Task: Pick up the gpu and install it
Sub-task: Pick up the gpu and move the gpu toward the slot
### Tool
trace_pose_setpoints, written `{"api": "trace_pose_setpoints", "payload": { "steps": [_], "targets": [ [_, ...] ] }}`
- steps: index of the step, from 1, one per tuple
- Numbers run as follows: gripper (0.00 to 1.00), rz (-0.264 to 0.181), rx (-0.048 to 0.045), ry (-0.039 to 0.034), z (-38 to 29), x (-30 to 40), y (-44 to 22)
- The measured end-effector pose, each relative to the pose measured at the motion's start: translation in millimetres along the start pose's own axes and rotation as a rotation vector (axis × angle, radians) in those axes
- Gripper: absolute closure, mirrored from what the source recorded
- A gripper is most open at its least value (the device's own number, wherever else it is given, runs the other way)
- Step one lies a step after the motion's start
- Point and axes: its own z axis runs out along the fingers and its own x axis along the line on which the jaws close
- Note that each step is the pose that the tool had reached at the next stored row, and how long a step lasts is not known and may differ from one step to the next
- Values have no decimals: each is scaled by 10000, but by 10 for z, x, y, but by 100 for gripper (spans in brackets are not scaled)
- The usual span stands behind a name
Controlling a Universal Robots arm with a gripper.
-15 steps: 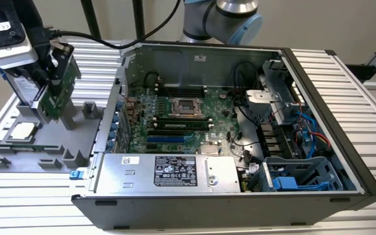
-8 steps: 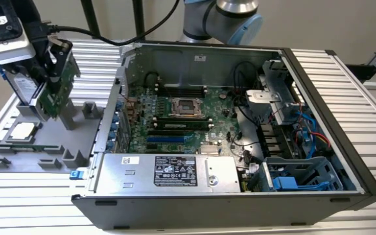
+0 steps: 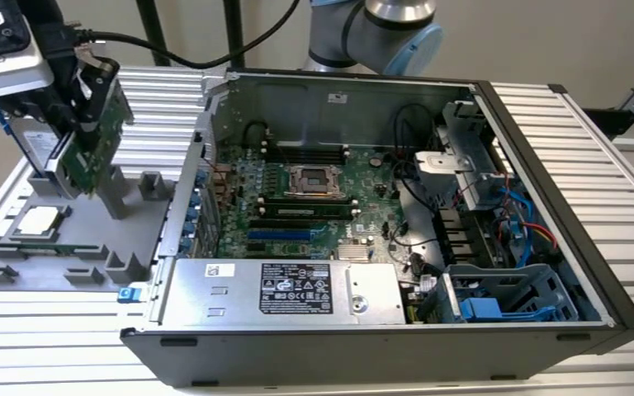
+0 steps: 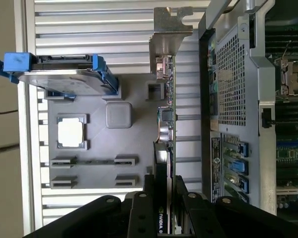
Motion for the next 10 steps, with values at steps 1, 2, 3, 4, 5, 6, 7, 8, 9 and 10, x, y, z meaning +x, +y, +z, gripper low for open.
{"api": "trace_pose_setpoints", "payload": {
  "steps": [1,2,3,4,5,6,7,8,9,10],
  "targets": [
    [100,0,0,1,-11,0,0],
    [100,0,1,1,-20,0,1],
    [100,-1,8,-1,-21,-1,0],
    [100,0,25,-1,-21,0,1],
    [100,0,39,2,-22,0,1],
    [100,-2,49,3,-23,-1,0],
    [100,-1,51,4,-25,-1,1],
    [100,-1,52,4,-29,0,1],
    [100,-1,52,4,-37,-1,2],
    [100,-1,53,4,-47,-1,2]
  ]
}}
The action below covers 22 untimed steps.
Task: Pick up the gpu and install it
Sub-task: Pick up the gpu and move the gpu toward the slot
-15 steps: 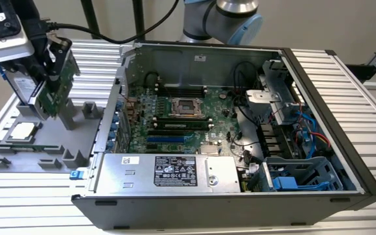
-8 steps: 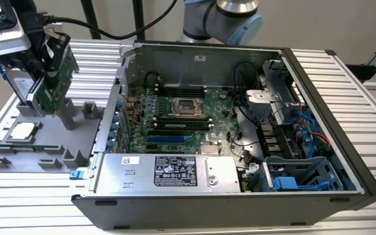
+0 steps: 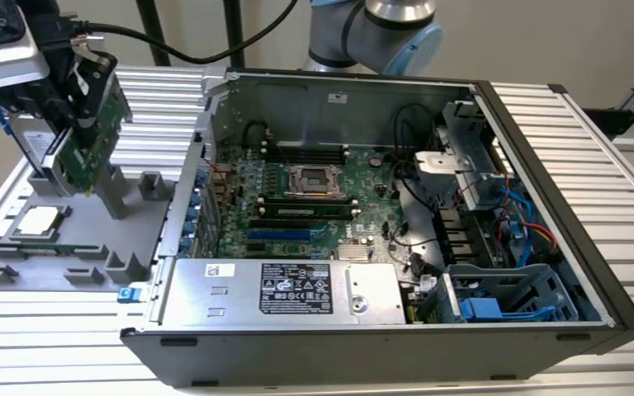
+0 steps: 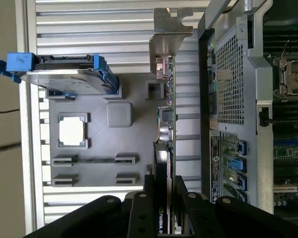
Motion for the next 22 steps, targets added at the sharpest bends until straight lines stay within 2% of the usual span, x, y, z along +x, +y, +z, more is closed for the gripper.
{"api": "trace_pose_setpoints", "payload": {
  "steps": [6,13,17,22],
  "targets": [
    [100,0,-2,-2,-94,-2,4],
    [100,0,-1,-2,-249,-4,11],
    [100,-2,5,-2,-286,-6,12],
    [100,-1,26,-3,-287,-5,12]
  ]
}}
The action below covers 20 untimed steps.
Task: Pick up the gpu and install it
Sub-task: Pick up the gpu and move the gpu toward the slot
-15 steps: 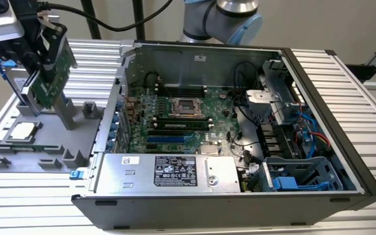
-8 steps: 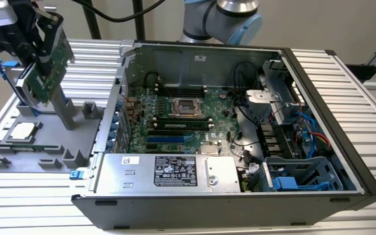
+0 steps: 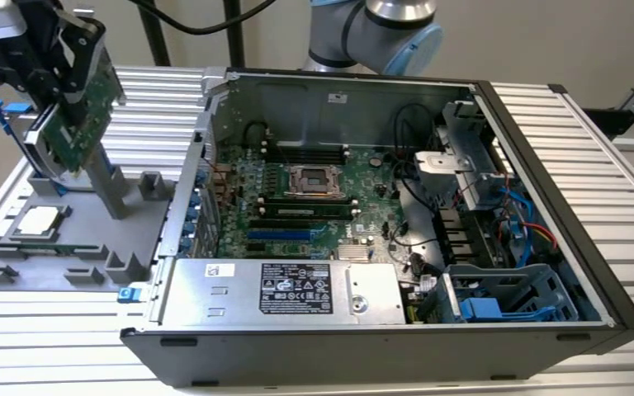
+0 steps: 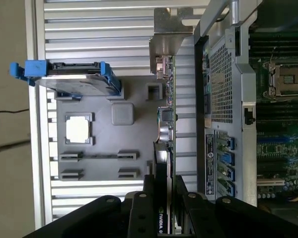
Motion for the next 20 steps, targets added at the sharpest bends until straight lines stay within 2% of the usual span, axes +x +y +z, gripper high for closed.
{"api": "trace_pose_setpoints", "payload": {
  "steps": [2,5,11,16,20],
  "targets": [
    [100,1,0,0,0,-11,2],
    [100,0,0,1,2,-83,4],
    [100,2,2,35,6,-293,14],
    [100,5,6,111,9,-482,22],
    [100,1,6,134,11,-592,27]
  ]
}}
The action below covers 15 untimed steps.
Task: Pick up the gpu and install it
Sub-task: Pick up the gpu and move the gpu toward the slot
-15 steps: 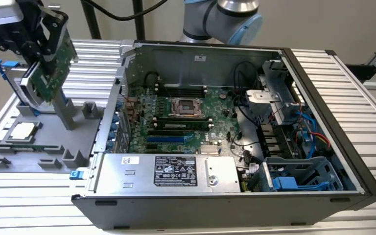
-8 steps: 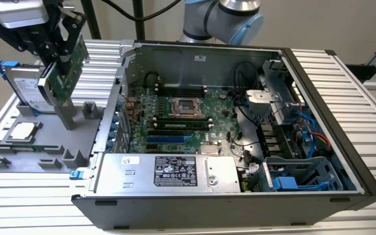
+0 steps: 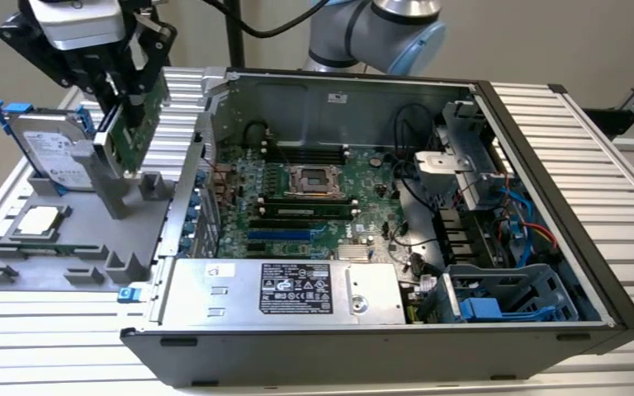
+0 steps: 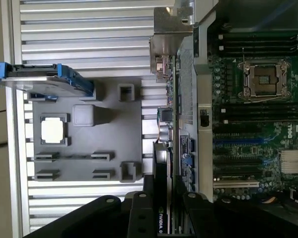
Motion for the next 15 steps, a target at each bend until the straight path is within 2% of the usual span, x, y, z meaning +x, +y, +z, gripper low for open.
{"api": "trace_pose_setpoints", "payload": {
  "steps": [15],
  "targets": [
    [100,-247,0,14,0,-374,17]
  ]
}}
